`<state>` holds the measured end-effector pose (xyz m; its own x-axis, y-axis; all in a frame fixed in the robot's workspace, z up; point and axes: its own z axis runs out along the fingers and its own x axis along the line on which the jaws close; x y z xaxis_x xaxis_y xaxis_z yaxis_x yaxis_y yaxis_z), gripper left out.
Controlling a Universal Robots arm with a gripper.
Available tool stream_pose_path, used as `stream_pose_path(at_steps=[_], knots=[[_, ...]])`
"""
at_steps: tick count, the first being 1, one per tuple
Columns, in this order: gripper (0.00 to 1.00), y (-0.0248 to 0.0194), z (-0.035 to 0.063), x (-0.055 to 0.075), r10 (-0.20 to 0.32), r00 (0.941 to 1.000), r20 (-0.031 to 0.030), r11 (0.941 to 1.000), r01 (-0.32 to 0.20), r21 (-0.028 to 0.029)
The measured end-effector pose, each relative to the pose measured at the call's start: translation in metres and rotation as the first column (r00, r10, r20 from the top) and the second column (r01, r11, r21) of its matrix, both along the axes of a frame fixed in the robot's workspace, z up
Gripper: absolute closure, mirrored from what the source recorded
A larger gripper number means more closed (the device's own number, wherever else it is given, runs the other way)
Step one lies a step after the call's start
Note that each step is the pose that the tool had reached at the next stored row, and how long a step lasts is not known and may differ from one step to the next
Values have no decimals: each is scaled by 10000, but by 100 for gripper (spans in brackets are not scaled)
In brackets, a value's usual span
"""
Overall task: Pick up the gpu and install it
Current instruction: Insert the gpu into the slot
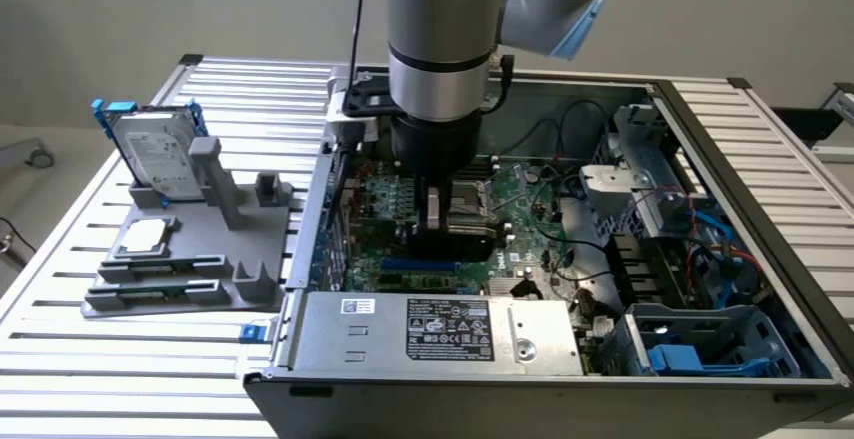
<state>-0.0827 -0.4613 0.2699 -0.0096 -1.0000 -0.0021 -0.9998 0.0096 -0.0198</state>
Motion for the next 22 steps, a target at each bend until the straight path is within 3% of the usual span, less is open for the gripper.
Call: stream_pose_path(at_steps=[22], knots=[[74, 10, -88, -61, -5, 10000, -29, 10000, 5, -2]])
